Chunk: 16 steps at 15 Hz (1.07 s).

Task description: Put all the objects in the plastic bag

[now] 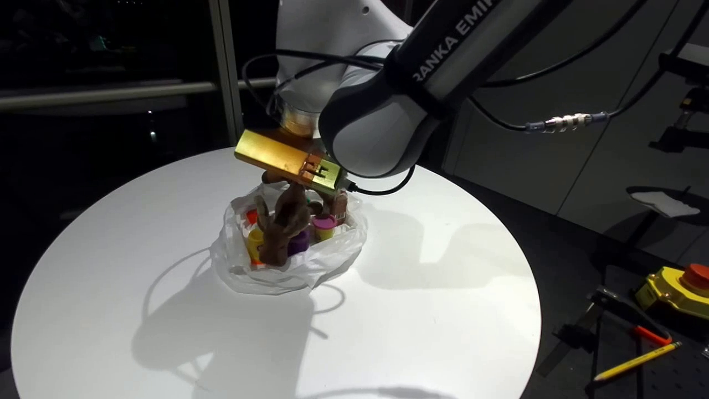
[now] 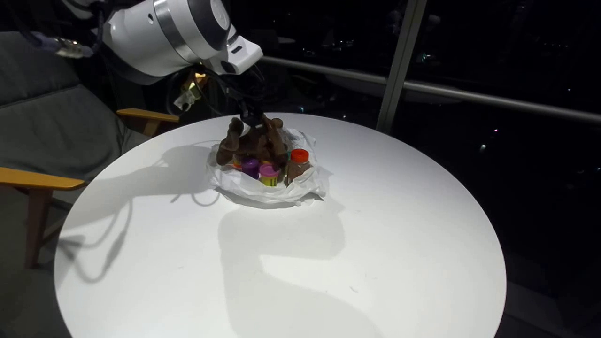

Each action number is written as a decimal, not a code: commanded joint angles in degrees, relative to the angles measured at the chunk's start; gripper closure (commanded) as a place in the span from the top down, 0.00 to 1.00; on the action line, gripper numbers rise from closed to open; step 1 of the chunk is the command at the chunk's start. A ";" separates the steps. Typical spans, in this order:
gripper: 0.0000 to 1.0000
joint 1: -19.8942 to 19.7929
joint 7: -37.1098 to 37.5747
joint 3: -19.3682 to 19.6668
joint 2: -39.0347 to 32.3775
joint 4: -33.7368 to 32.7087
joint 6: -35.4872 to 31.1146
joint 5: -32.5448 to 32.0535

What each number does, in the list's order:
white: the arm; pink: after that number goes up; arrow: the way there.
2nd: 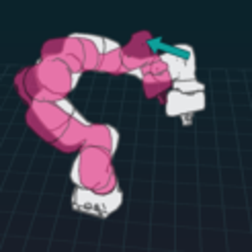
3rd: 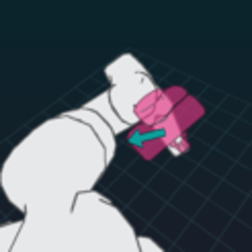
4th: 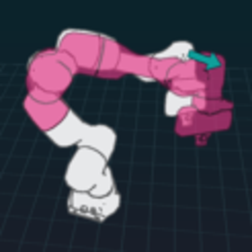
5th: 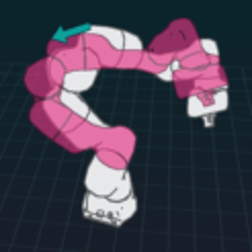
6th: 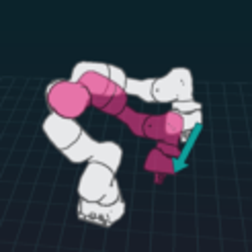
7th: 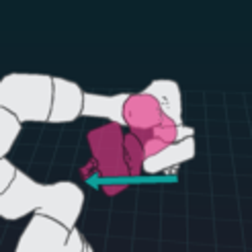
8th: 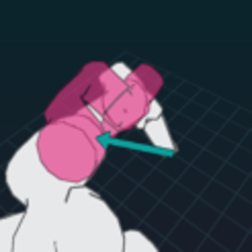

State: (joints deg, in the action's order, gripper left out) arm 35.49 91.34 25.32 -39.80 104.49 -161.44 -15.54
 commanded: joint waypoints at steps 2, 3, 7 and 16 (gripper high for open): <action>0.03 -0.91 1.03 -2.10 -1.84 -4.06 3.86 -0.52; 0.38 -0.86 1.10 -2.18 -2.15 -4.41 4.66 -0.91; 0.59 -0.34 1.88 -1.04 -2.63 -5.37 5.92 -3.08; 1.00 0.40 3.30 1.15 0.27 -7.21 4.46 -9.41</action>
State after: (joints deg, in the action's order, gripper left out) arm 35.38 93.17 25.97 -41.42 97.59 -157.14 -22.32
